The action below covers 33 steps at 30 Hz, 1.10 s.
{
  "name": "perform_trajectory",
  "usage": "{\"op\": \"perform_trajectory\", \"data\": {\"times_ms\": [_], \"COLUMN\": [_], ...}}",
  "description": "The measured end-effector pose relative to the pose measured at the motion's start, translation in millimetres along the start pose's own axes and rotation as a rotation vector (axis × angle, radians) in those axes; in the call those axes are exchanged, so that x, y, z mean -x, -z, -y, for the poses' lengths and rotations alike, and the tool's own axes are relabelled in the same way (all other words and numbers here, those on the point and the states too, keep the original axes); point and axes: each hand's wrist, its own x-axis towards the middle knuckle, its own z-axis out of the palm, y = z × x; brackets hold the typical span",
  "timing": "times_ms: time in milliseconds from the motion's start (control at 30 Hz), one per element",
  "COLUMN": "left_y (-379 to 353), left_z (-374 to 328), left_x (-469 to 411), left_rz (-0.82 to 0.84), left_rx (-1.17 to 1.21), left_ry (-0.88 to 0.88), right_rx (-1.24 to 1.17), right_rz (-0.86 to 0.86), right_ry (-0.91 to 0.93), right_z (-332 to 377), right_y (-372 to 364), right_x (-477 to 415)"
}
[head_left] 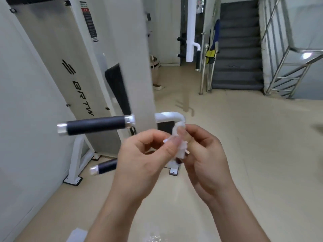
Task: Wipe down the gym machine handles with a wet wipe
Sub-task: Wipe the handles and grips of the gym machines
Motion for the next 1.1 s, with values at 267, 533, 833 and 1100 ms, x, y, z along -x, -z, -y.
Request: {"op": "perform_trajectory", "data": {"times_ms": [267, 533, 833, 1100], "left_y": [-184.5, -286.5, -376.0, -456.2], "left_z": [27.2, 60.2, 124.1, 170.3], "left_x": [-4.3, -53.4, -168.8, -323.7], "left_rz": [-0.027, -0.172, -0.030, -0.003], "left_rx": [0.176, 0.286, -0.101, -0.345], "left_ry": [0.224, 0.396, 0.023, 0.011], "right_rx": [0.040, 0.022, 0.266, 0.434], "right_rz": [-0.071, -0.223, -0.333, -0.280], "right_ry": [-0.151, -0.179, -0.163, -0.174], "right_z": [78.7, 116.8, 134.0, 163.4], "right_y": [175.5, 279.3, 381.5, 445.9], "right_x": [-0.8, -46.7, -167.1, -327.9]}}
